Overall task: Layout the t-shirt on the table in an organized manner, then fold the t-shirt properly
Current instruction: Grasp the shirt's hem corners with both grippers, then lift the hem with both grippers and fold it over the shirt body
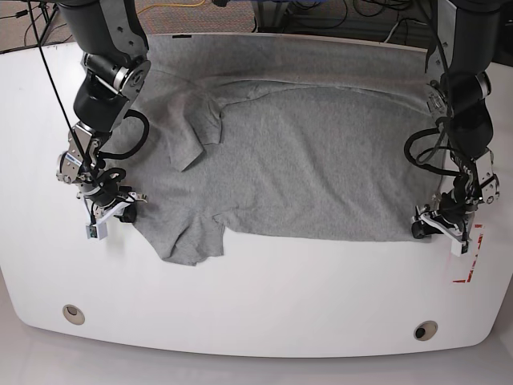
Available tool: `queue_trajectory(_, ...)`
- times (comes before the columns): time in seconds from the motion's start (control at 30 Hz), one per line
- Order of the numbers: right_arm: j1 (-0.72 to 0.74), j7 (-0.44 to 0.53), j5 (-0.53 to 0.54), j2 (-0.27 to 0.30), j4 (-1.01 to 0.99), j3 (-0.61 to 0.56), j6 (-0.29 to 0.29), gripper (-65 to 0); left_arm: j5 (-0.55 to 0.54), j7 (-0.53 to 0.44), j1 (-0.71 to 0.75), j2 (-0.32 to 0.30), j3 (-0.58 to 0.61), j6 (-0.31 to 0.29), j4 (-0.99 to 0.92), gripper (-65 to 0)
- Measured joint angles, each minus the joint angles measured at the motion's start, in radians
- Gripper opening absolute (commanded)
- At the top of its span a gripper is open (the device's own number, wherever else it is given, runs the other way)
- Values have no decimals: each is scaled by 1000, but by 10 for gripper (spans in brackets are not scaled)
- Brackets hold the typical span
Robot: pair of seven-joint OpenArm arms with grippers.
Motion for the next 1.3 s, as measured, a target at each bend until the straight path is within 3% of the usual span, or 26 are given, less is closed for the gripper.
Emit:
queue_trajectory(0.13,0,0,0,0,0,0,0,-642,-6,-16,0,0,0,-1,-16,-324)
queue_trajectory(0.2,0,0,0,0,0,0,0,-642,-11,-19,-2,-1,0,-1,-21,-360)
queue_trajectory(0.4,-1,0,0,0,0,0,0,-642,-13,-20,-3,-3,79,0,-23,-593)
queue_trajectory(0.47,-1,0,0,0,0,0,0,-642,-18,-21,-5,-2,111,0,-23,-629)
queue_trajectory(0.83,-3,0,0,0,9,0,0,-645,-8,17,4,41,130,-4,45,-633)
queue_trajectory(0.97,-24,-56,-27,-11,92,-5,6,-645,-1,67,25,52,130,-5,120,-633)
queue_trajectory(1.13,-52,-166,-35,-22,203,-3,6,-645,3,130,51,63,130,-72,242,-633)
queue_trajectory(1.3,-55,-222,-45,-34,330,-2,6,-645,-3,178,67,66,130,-97,350,-633)
